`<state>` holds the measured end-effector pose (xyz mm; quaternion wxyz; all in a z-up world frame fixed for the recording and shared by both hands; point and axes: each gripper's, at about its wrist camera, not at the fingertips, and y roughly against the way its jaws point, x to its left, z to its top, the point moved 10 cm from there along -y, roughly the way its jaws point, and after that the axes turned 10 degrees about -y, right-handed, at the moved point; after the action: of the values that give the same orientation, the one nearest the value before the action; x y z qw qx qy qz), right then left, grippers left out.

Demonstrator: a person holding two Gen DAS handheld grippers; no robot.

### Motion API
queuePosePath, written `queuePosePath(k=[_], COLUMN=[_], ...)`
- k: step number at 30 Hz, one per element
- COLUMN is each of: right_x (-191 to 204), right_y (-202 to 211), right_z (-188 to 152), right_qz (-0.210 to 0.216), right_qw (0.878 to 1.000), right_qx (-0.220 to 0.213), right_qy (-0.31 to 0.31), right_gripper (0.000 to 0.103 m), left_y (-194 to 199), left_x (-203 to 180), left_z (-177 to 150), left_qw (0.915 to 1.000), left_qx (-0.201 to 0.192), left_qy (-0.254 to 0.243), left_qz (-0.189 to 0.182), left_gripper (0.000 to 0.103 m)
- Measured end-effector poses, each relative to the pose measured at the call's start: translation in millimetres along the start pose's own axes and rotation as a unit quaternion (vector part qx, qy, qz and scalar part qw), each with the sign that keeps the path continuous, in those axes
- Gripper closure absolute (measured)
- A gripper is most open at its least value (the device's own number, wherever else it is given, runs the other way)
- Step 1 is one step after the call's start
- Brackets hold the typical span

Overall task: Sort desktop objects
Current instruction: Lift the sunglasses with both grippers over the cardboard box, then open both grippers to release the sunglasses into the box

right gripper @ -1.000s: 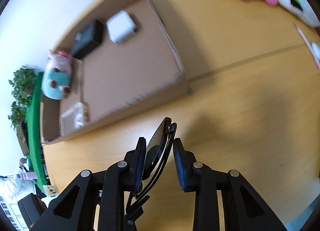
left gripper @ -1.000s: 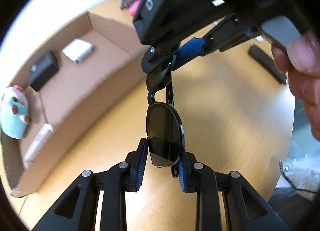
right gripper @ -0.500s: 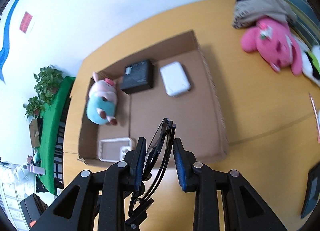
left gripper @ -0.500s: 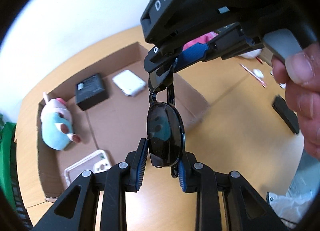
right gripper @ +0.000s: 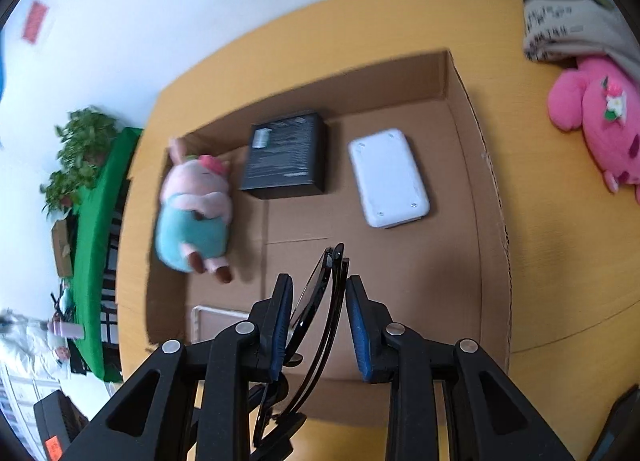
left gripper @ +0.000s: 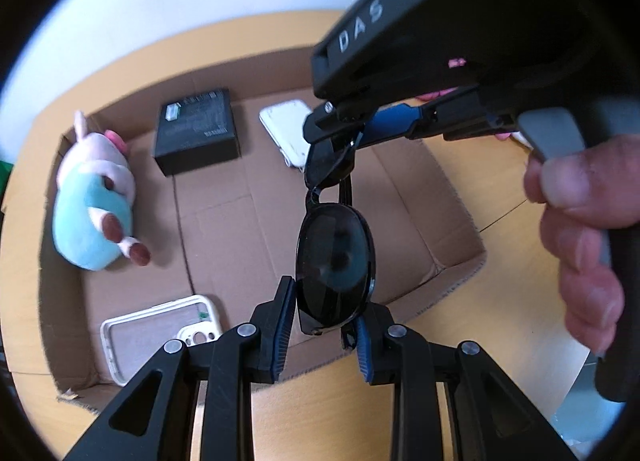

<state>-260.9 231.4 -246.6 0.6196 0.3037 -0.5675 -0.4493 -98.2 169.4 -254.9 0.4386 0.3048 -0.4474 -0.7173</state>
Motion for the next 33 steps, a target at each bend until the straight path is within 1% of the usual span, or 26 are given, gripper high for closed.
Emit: queuePosePath(k=[2, 6, 9, 12, 16, 19, 21, 22, 24, 25, 26, 27, 28, 29, 31, 33], right_x=[-14, -43, -56, -62, -71, -76, -78, -78, -77, -75, -71, -66, -61, -57, -47, -36], right_y=[-16, -52, -70, -79, -88, -91, -91, -90, -87, -83, -78, -72, -66, -59, -39, -18], right_z=[5, 11, 14, 15, 15, 13, 13, 13, 12, 13, 14, 13, 13, 12, 12, 10], right_qz=[-0.011, -0.031, -0.042, -0.051, -0.058, -0.064, -0.075, -0.077, -0.082, -0.084, -0.080, -0.075, -0.074, -0.076, -0.078, -0.074], right_qw=[1.000, 0.998, 0.996, 0.996, 0.995, 0.995, 0.995, 0.995, 0.995, 0.995, 0.996, 0.997, 0.997, 0.996, 0.995, 0.994], right_qx=[0.012, 0.040, 0.052, 0.056, 0.060, 0.060, 0.055, 0.053, 0.050, 0.045, 0.039, 0.033, 0.028, 0.019, -0.009, -0.033], right_qy=[-0.015, -0.042, -0.053, -0.055, -0.058, -0.055, -0.044, -0.041, -0.029, -0.018, -0.008, 0.005, 0.017, 0.029, 0.054, 0.077], right_gripper=[0.079, 0.079, 0.079, 0.079, 0.079, 0.079, 0.078, 0.078, 0.078, 0.072, 0.062, 0.058, 0.047, 0.026, 0.007, 0.006], left_y=[-13, -45, -62, -76, -86, -92, -93, -92, -87, -83, -80, -75, -68, -61, -39, -20], left_x=[-1, -1, -4, -10, -10, -7, -6, -6, -5, -4, -4, -3, -2, -1, 5, 12], left_z=[1, 1, 0, -3, -9, -19, -25, -28, -31, -31, -32, -32, -32, -32, -32, -32], left_qw=[0.9998, 0.9976, 0.9951, 0.9919, 0.9889, 0.9851, 0.9832, 0.9828, 0.9842, 0.9852, 0.9860, 0.9874, 0.9892, 0.9907, 0.9948, 0.9972], left_qx=[0.018, 0.063, 0.089, 0.112, 0.135, 0.161, 0.169, 0.171, 0.164, 0.159, 0.155, 0.148, 0.137, 0.127, 0.095, 0.068], left_qy=[-0.003, -0.006, -0.014, -0.014, -0.004, 0.012, 0.024, 0.029, 0.030, 0.030, 0.030, 0.029, 0.028, 0.028, 0.029, 0.030], left_qz=[-0.009, -0.029, -0.041, -0.057, -0.061, -0.059, -0.064, -0.064, -0.058, -0.055, -0.053, -0.049, -0.044, -0.039, -0.021, 0.000], left_gripper=[0.077, 0.077, 0.077, 0.077, 0.077, 0.069, 0.068, 0.061, 0.054, 0.052, 0.051, 0.048, 0.047, 0.047, 0.045, 0.041])
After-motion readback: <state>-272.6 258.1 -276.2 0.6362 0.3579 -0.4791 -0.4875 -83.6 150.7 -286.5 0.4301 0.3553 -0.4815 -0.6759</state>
